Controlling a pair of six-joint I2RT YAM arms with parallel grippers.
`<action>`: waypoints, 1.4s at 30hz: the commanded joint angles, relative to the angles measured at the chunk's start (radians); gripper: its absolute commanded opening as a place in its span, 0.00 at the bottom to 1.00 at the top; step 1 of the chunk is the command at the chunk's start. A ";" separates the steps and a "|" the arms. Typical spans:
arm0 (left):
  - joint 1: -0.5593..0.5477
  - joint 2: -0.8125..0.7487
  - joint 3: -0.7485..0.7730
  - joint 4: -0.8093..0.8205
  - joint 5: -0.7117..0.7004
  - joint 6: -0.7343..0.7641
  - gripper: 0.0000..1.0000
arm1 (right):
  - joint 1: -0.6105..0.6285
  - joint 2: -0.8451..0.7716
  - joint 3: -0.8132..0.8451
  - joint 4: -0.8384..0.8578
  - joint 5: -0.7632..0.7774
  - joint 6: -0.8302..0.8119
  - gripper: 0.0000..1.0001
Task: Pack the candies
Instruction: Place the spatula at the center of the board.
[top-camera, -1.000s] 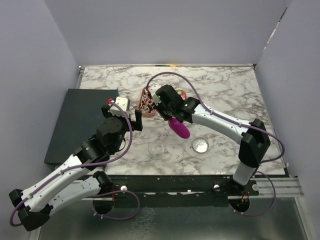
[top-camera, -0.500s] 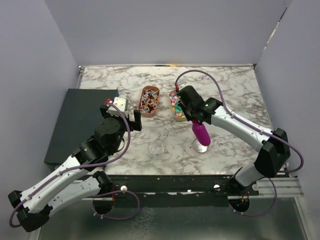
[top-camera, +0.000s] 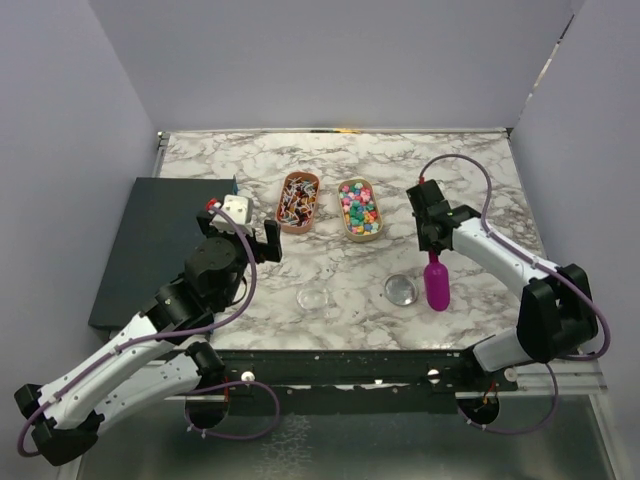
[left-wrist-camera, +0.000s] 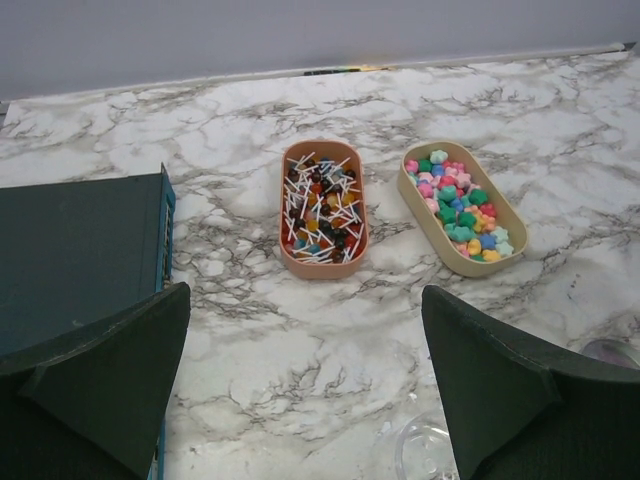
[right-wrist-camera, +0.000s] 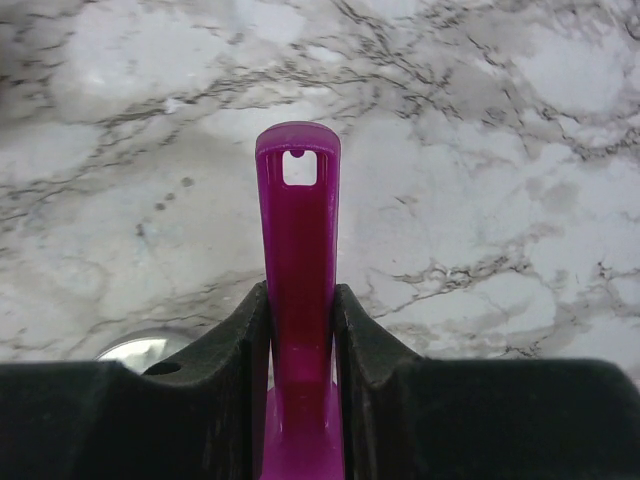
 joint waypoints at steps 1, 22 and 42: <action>0.006 -0.024 0.015 -0.009 0.008 0.002 0.99 | -0.076 0.011 -0.038 0.086 0.023 0.023 0.01; 0.005 -0.021 0.013 0.000 0.042 -0.006 0.99 | -0.342 0.273 0.037 0.220 -0.118 0.044 0.01; 0.006 0.020 0.010 0.006 0.078 -0.021 0.99 | -0.361 0.120 0.073 0.181 -0.141 0.054 0.64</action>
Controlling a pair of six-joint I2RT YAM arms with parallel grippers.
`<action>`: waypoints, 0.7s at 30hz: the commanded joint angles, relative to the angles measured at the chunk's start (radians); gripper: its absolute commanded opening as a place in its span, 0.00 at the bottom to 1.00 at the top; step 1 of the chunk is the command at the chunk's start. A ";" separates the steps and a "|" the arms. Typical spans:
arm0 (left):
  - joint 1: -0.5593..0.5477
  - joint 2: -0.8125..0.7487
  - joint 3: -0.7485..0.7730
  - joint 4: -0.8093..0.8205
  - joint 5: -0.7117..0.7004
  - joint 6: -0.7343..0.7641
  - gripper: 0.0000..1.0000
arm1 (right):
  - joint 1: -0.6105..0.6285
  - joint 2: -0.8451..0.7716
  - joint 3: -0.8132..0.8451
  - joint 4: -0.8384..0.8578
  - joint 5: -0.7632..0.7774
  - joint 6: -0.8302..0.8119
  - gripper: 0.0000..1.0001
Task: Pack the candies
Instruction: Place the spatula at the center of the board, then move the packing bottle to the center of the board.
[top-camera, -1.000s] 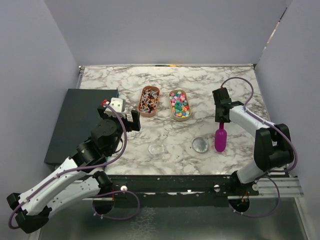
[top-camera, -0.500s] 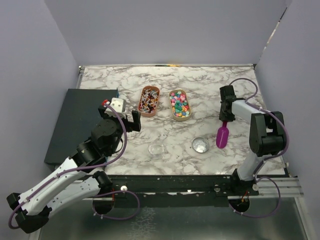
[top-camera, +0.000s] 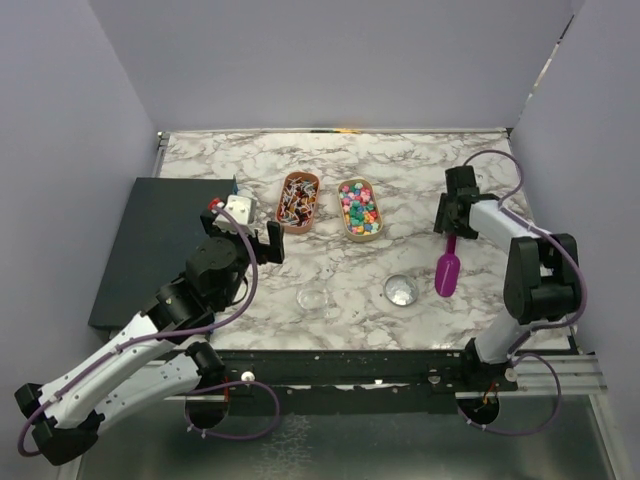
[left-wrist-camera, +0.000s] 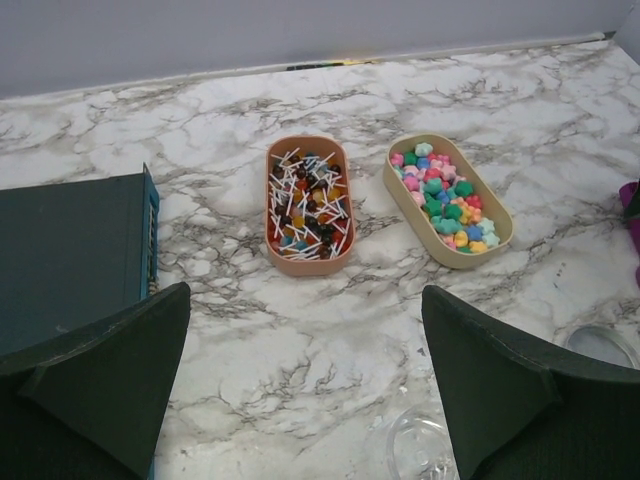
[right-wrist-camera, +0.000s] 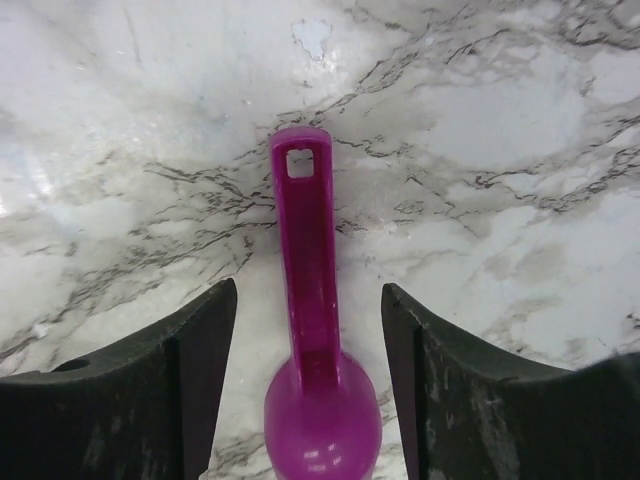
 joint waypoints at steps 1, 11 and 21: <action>0.006 0.034 0.011 0.006 0.052 -0.013 0.99 | -0.003 -0.145 0.042 -0.034 -0.060 0.000 0.64; 0.004 0.153 0.044 -0.045 0.188 -0.115 0.99 | 0.164 -0.315 0.093 -0.122 -0.094 -0.008 0.64; 0.000 0.251 -0.045 -0.154 0.264 -0.393 0.95 | 0.249 -0.425 -0.003 -0.110 -0.208 -0.018 0.61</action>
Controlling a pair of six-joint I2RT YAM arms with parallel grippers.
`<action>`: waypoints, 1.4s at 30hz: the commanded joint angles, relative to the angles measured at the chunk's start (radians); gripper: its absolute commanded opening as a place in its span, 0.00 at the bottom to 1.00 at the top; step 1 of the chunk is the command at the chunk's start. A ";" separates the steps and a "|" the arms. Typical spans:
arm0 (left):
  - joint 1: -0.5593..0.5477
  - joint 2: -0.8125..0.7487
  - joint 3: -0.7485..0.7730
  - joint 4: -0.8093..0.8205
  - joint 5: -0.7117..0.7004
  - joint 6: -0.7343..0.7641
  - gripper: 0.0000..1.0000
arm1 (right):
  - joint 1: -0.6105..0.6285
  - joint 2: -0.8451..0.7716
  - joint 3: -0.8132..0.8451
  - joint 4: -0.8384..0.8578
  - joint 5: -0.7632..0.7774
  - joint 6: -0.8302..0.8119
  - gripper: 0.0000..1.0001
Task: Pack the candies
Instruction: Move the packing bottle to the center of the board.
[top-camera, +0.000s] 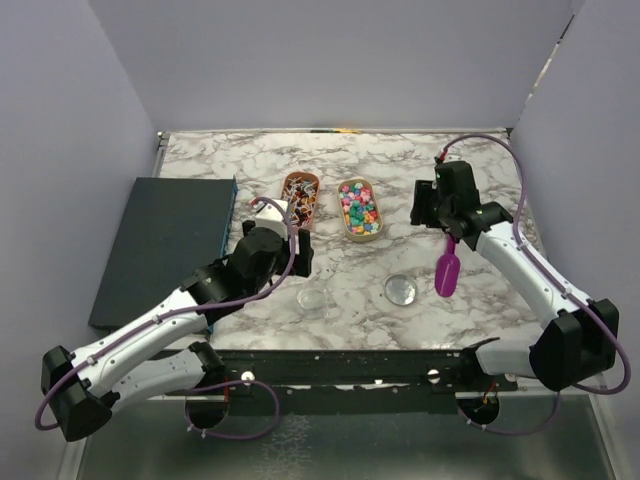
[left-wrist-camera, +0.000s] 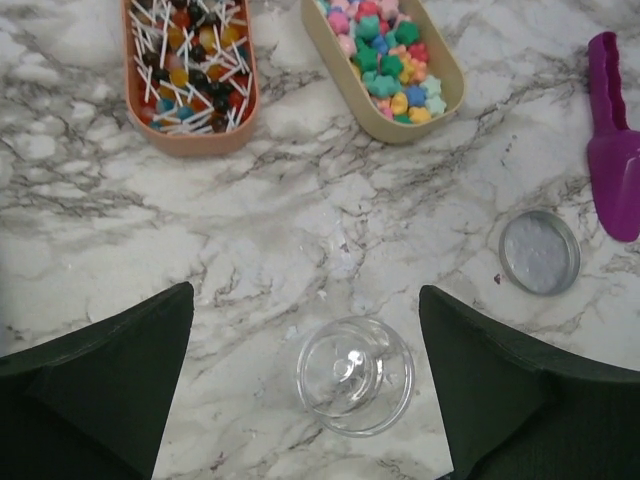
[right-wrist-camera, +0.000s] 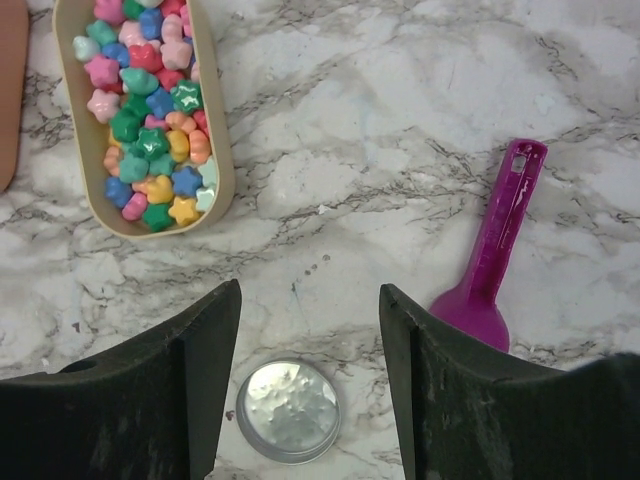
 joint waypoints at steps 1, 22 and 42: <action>0.001 0.035 -0.053 -0.109 0.052 -0.182 0.94 | 0.008 -0.041 -0.035 -0.037 -0.060 -0.019 0.61; -0.026 0.242 -0.122 -0.165 0.137 -0.328 0.69 | 0.018 -0.051 -0.068 -0.011 -0.124 -0.041 0.60; -0.038 0.379 -0.051 -0.116 0.120 -0.270 0.42 | 0.023 -0.080 -0.085 -0.011 -0.136 -0.034 0.50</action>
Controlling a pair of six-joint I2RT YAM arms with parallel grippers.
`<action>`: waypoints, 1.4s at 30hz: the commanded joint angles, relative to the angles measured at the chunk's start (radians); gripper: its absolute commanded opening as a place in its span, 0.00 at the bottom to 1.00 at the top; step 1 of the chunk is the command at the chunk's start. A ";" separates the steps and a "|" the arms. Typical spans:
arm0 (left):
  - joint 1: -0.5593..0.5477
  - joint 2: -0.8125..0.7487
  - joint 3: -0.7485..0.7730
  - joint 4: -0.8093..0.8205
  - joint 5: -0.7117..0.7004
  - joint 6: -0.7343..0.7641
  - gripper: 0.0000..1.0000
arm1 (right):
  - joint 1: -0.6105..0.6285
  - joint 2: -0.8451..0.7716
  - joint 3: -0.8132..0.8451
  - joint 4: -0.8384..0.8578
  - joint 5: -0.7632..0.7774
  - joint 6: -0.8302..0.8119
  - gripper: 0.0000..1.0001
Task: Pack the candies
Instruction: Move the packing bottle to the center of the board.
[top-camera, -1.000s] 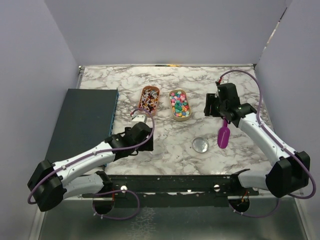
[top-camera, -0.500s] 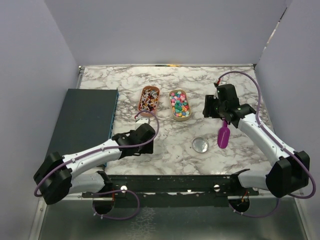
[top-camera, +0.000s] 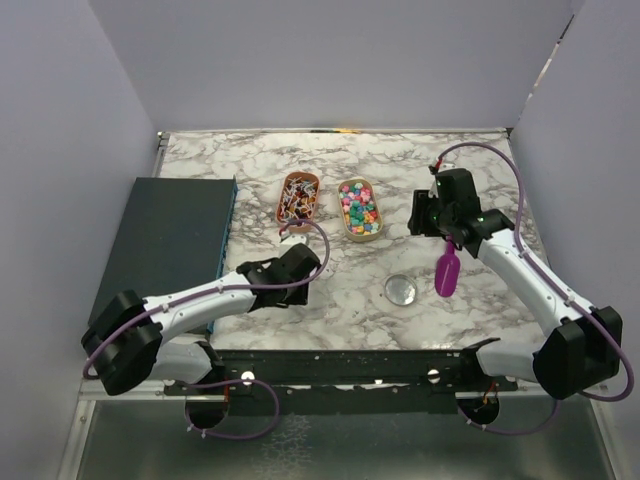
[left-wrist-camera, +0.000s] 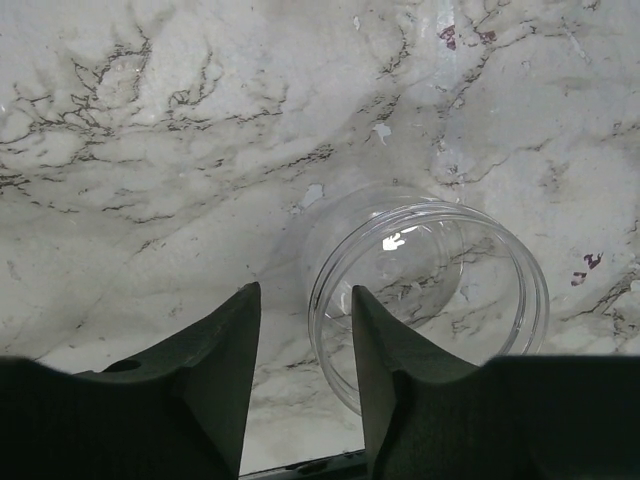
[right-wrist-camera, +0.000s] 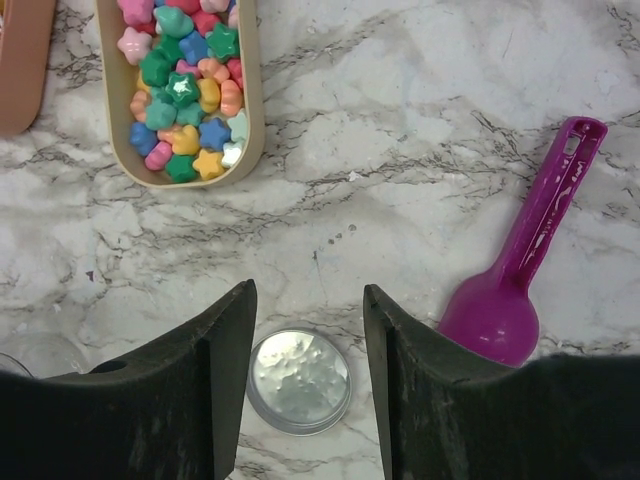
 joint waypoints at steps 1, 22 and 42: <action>-0.010 0.017 0.042 0.024 -0.004 0.023 0.41 | 0.008 -0.027 -0.017 -0.003 -0.025 -0.001 0.50; -0.027 0.184 0.166 0.076 -0.076 0.090 0.00 | 0.011 -0.067 -0.040 0.003 -0.054 0.016 0.49; -0.026 0.437 0.424 0.054 -0.103 0.202 0.15 | 0.011 -0.074 -0.037 -0.004 -0.072 0.011 0.49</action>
